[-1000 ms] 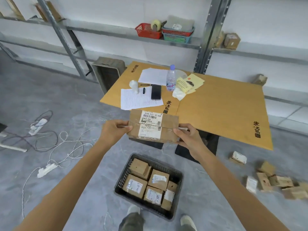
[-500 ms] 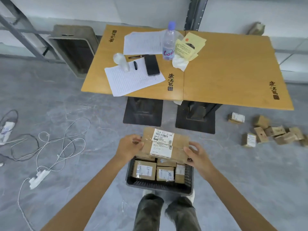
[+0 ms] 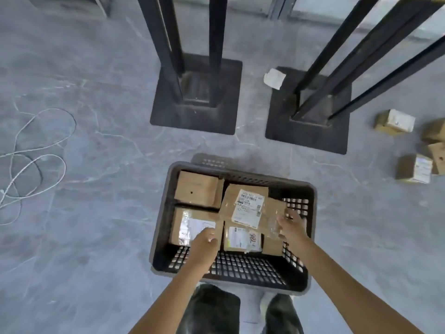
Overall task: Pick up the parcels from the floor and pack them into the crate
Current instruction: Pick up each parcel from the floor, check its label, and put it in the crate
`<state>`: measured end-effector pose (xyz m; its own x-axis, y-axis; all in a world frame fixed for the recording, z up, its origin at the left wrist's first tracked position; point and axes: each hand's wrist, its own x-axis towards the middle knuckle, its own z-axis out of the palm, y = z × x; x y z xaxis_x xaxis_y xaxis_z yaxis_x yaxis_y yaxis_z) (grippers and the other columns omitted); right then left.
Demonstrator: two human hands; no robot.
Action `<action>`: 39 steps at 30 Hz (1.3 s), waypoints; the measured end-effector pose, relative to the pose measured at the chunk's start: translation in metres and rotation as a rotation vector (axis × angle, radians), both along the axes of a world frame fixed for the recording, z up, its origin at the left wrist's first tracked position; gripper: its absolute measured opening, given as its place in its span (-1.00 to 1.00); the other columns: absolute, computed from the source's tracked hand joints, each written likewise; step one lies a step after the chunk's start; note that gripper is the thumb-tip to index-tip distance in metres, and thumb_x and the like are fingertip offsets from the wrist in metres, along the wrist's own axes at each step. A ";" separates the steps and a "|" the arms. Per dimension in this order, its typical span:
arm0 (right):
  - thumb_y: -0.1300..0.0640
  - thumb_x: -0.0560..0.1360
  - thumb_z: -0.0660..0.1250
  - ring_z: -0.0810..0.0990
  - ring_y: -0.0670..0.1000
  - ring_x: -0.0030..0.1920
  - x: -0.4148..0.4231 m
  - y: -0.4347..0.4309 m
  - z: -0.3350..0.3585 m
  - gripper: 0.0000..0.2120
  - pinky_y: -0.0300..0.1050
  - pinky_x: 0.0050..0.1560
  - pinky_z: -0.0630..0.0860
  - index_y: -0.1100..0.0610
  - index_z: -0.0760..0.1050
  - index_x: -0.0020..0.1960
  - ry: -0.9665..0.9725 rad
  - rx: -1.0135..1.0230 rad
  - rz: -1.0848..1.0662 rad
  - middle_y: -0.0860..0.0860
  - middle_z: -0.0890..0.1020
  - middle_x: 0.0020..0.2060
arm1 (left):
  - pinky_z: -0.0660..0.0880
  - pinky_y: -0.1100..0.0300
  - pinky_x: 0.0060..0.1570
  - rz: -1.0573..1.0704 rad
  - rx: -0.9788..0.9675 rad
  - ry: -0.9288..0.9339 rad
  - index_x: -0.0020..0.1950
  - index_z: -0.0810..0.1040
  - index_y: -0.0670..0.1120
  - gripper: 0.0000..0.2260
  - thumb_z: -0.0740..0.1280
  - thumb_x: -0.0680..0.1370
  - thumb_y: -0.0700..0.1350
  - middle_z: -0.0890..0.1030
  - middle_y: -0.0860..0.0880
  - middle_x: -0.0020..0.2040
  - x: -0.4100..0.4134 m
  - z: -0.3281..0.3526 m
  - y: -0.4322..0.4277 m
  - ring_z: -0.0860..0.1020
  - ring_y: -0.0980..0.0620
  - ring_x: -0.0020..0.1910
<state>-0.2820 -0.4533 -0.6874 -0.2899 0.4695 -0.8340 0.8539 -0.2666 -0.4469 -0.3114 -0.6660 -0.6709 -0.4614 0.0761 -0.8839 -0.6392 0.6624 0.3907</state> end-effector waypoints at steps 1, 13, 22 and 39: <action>0.21 0.60 0.21 0.44 -0.02 -0.34 -0.004 0.002 -0.025 -0.80 -0.18 -0.34 0.40 0.06 0.35 0.20 -0.011 0.014 -0.001 0.09 0.53 -0.20 | 0.45 0.11 0.16 0.049 0.010 -0.044 0.40 0.37 -0.13 -0.63 0.11 0.59 -0.28 0.47 -0.11 0.33 0.000 -0.023 0.004 0.50 -0.05 0.19; 0.13 0.65 0.09 0.49 -0.06 -0.15 -0.039 0.018 -0.187 -0.63 -0.45 -0.42 0.39 0.03 0.30 0.45 -0.051 0.214 0.167 0.07 0.54 0.14 | 0.42 0.04 0.24 0.774 0.309 -0.341 -0.09 0.42 -0.13 -0.81 0.09 0.58 -0.36 0.55 -0.10 -0.04 -0.045 -0.173 0.071 0.51 0.01 0.03; 0.15 0.59 0.20 0.54 0.08 0.15 -0.051 0.034 -0.170 -0.47 -0.11 -0.06 0.46 0.09 0.13 0.52 -0.115 0.105 0.304 0.13 0.45 0.34 | 0.35 0.03 0.21 0.679 0.221 -0.279 0.21 0.45 -0.14 -0.72 0.12 0.56 -0.34 0.49 -0.09 0.28 -0.038 -0.170 0.083 0.43 -0.01 0.28; 0.21 0.59 0.18 0.53 -0.14 0.01 -0.086 0.022 0.202 -0.79 -0.38 0.00 0.44 0.15 0.54 0.15 0.431 0.229 0.497 -0.04 0.61 0.05 | 0.40 0.39 0.00 0.117 0.330 0.483 0.10 0.55 -0.09 -0.78 0.19 0.57 -0.30 0.61 0.02 0.02 -0.085 0.197 0.104 0.54 0.10 0.06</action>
<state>-0.3685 -0.4314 -0.4853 -0.7990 0.3458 -0.4919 0.5840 0.2510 -0.7720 -0.3962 -0.5615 -0.4744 -0.8270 0.2356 -0.5104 -0.3995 0.3924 0.8285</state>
